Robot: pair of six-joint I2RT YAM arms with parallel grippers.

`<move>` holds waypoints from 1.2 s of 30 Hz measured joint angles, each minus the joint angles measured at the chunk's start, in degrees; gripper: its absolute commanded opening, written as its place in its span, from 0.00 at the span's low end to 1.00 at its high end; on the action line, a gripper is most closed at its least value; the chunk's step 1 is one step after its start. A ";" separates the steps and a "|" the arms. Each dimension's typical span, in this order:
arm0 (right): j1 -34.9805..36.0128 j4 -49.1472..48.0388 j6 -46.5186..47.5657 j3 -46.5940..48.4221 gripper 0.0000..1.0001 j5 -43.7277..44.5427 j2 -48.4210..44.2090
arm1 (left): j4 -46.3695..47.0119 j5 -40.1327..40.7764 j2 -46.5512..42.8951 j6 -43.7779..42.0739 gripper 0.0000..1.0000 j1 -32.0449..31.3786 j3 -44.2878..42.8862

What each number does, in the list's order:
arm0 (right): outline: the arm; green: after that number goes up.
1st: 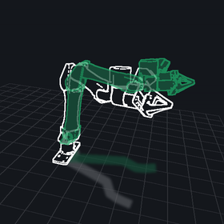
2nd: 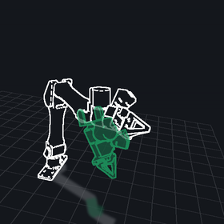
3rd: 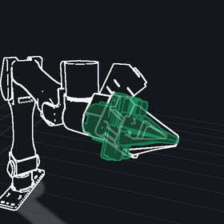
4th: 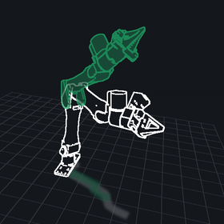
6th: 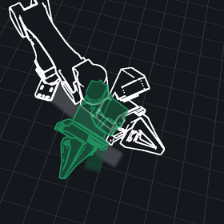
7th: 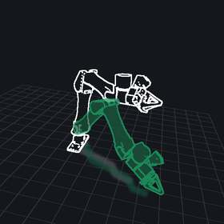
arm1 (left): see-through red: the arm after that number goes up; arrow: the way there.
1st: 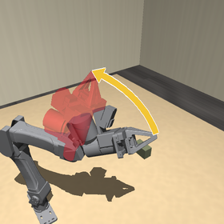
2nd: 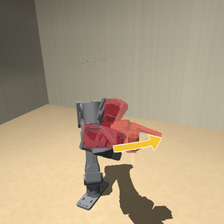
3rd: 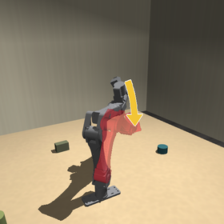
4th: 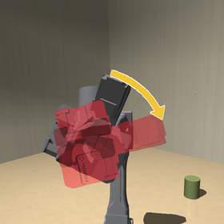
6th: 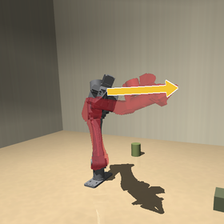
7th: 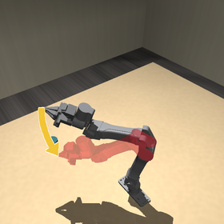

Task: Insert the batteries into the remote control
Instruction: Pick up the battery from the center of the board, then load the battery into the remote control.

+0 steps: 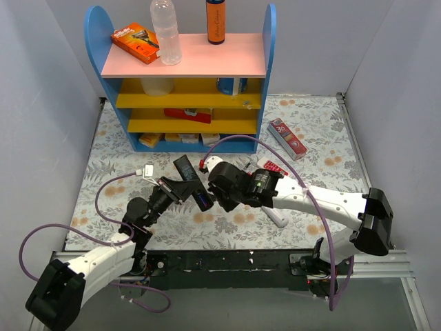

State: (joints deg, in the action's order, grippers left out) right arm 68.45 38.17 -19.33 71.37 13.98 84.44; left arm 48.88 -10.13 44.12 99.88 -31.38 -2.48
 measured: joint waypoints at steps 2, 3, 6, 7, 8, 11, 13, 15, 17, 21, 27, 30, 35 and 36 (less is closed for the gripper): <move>0.61 1.11 -0.02 2.64 0.01 -0.20 -0.04 | 0.48 0.63 0.39 0.48 0.00 0.00 0.00; 0.79 1.51 -0.04 3.74 0.01 -0.24 -0.04 | 0.52 0.87 0.48 0.66 0.00 0.00 0.00; 1.31 2.97 -0.07 6.25 0.01 -0.26 0.04 | 0.57 1.84 0.70 1.36 0.00 0.00 0.00; 1.49 3.50 -0.13 7.10 0.01 -0.24 0.13 | 0.57 2.05 0.74 1.49 0.00 0.00 0.00; 1.66 3.89 -0.17 7.87 0.01 -0.22 0.26 | 0.52 2.29 0.79 1.60 0.00 0.00 0.00; 1.88 4.20 -0.22 9.01 0.01 -0.24 0.44 | 0.35 2.84 0.85 1.75 0.00 0.00 0.00; 1.97 4.63 -0.22 9.60 0.01 -0.26 0.87 | 0.35 2.89 0.96 1.75 0.00 0.00 0.00; 1.97 4.90 -0.20 10.32 0.01 -0.63 1.66 | 0.35 2.86 1.07 1.75 0.00 0.00 0.00; 1.97 5.05 -0.20 11.39 0.01 -1.11 2.84 | 0.35 2.82 1.14 1.75 0.00 0.00 0.00; 1.99 5.03 -0.22 12.63 0.01 -2.54 5.11 | 0.42 2.82 1.16 1.84 0.00 0.00 0.00; 2.08 6.58 -0.85 14.60 0.01 -2.36 7.93 | 0.55 2.64 1.44 2.19 0.00 0.02 0.00; 2.08 7.93 -1.75 16.11 0.01 -1.68 9.09 | 0.52 2.58 1.55 2.21 0.00 0.02 0.00; 2.08 10.25 -3.06 18.99 0.01 -0.96 10.60 | 1.33 2.23 1.68 2.62 0.00 0.02 0.00; 2.08 10.60 -3.21 19.47 0.01 -0.87 10.95 | 1.49 2.21 1.73 2.64 0.00 0.02 0.00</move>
State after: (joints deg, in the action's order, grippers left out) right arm 70.52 48.77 -22.55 90.85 13.10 95.39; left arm 50.37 -7.92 45.84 102.52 -31.35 -2.48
